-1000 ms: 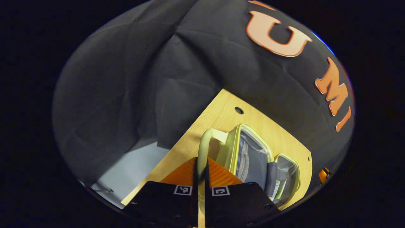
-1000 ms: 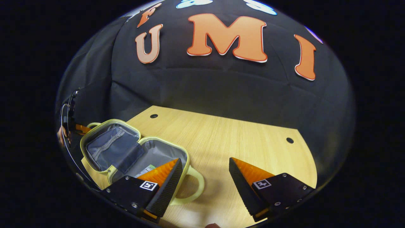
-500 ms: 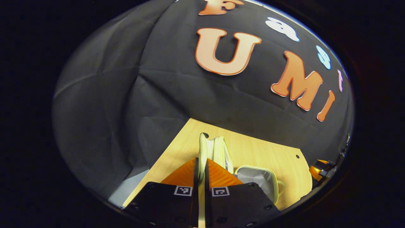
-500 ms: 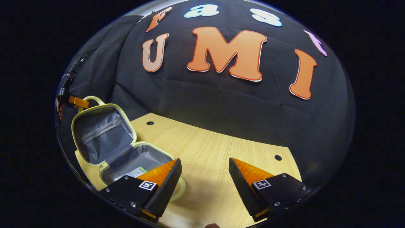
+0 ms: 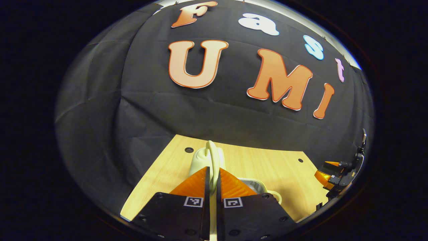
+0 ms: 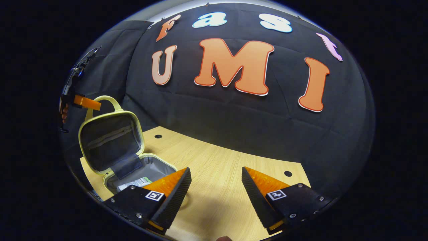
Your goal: First open the suitcase, pack the skin care products into it, and then close the suitcase.
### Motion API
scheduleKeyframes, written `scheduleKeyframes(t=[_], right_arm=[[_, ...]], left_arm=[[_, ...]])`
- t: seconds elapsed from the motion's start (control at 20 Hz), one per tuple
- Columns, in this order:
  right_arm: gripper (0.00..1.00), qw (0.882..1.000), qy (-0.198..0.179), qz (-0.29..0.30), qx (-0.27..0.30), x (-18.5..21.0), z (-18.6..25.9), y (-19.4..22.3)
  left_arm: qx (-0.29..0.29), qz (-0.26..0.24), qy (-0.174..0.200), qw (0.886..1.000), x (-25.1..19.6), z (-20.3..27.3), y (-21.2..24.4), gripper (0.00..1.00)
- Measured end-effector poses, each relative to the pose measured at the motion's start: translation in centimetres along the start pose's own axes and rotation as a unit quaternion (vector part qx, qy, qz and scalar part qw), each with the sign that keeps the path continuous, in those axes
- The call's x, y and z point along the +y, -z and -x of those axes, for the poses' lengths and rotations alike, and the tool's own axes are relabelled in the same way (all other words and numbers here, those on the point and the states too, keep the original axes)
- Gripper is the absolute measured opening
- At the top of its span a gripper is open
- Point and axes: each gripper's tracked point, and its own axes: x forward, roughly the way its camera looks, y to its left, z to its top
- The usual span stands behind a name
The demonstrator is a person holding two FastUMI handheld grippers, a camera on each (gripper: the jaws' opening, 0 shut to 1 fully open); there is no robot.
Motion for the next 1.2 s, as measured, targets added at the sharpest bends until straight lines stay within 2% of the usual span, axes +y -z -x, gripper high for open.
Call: scheduleKeyframes(t=[0.35,0.7,0.95,1.2], right_arm=[[0.97,1.000,-0.007,-0.014,-0.002,-2.5,1.1,0.9],[0.97,1.000,-0.003,-0.021,0.009,-5.8,2.7,3.3],[0.97,0.999,0.007,-0.032,0.019,-8.0,3.5,4.8],[0.96,0.999,0.013,-0.035,0.026,-9.0,3.8,5.9]], left_arm=[[0.008,0.002,0.046,0.999,-9.1,-0.4,2.0,0.08],[0.049,-0.004,0.104,0.993,-17.7,-2.5,7.1,0.08],[0.085,-0.028,0.120,0.989,-21.7,-4.7,11.0,0.08],[0.115,-0.071,0.112,0.984,-24.1,-6.6,15.2,0.08]])
